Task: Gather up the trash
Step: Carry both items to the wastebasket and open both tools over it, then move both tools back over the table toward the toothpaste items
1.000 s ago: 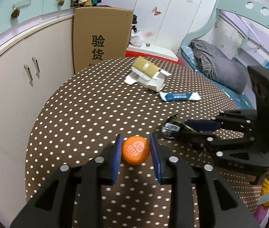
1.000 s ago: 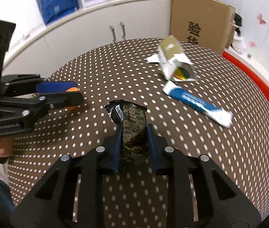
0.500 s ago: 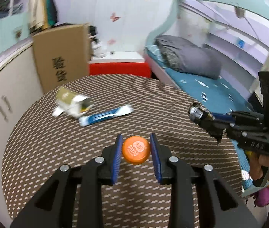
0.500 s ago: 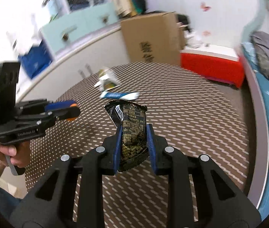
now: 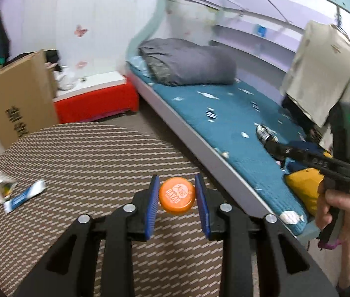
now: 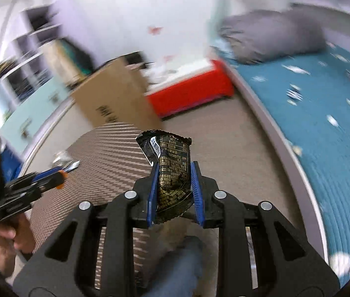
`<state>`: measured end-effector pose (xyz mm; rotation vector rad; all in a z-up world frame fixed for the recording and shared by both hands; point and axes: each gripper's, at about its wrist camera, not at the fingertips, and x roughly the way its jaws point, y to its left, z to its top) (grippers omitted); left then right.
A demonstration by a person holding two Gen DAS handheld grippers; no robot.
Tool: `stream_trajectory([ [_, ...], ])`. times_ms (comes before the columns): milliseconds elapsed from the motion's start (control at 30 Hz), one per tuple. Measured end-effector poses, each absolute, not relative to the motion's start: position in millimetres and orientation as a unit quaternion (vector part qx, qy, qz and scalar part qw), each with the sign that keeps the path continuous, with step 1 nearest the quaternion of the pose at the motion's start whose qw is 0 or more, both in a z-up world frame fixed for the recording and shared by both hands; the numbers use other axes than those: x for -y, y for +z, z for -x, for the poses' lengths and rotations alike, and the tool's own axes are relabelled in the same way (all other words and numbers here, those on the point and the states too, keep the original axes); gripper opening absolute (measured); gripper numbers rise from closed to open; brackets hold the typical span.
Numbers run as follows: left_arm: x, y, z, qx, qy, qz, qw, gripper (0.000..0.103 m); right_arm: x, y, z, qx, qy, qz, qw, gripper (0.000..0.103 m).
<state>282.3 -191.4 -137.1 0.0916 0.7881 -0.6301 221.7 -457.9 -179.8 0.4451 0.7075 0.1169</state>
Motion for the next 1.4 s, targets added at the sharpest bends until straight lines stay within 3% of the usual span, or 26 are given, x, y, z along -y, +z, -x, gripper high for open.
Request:
stream_trajectory([
  [400,334.2,-188.7,-288.4,-0.447,-0.379,-0.090,0.805,0.028,549.3,-294.3,-206.0,-0.427,-0.045,-0.344,0.835,0.025],
  [700,392.3,-237.7,-299.2,-0.499,-0.387,-0.140,0.763,0.029,572.4,-323.5,-216.4,-0.442,-0.055,-0.372,0.814,0.025],
  [733,396.7,-241.9,-300.6,-0.505,-0.387,-0.144,0.758,0.029,573.5,-326.5,-218.6,-0.442,-0.053,-0.376,0.813,0.028],
  [767,400.5,-246.7,-302.7,-0.510,-0.385,-0.150,0.754,0.037,575.3,-329.8,-219.7,-0.443,-0.053,-0.378,0.811,0.030],
  [800,403.9,-251.2,-304.6,-0.517,-0.381,-0.157,0.750,0.064,576.4,-334.8,-222.8,-0.448,-0.055,-0.379,0.808,0.037],
  [833,406.4,-254.3,-306.8,-0.520,-0.375,-0.158,0.751,0.078,577.0,-338.9,-223.9,-0.452,-0.059,-0.381,0.805,0.058],
  [867,405.7,-253.4,-309.4,-0.517,-0.370,-0.155,0.756,0.088,578.0,-341.4,-224.3,-0.453,-0.061,-0.384,0.802,0.064],
  [1000,396.7,-252.3,-315.8,-0.524,-0.352,-0.152,0.760,0.090,581.3,-346.3,-218.4,-0.450,-0.072,-0.398,0.796,0.072],
  [1133,377.6,-243.5,-321.7,-0.525,-0.339,-0.128,0.770,0.091,578.5,-335.8,-208.4,-0.440,-0.084,-0.394,0.802,0.097],
  [1400,337.0,-196.6,-308.4,-0.476,-0.340,-0.098,0.805,0.093,561.8,-296.7,-196.5,-0.423,-0.110,-0.355,0.826,0.097],
])
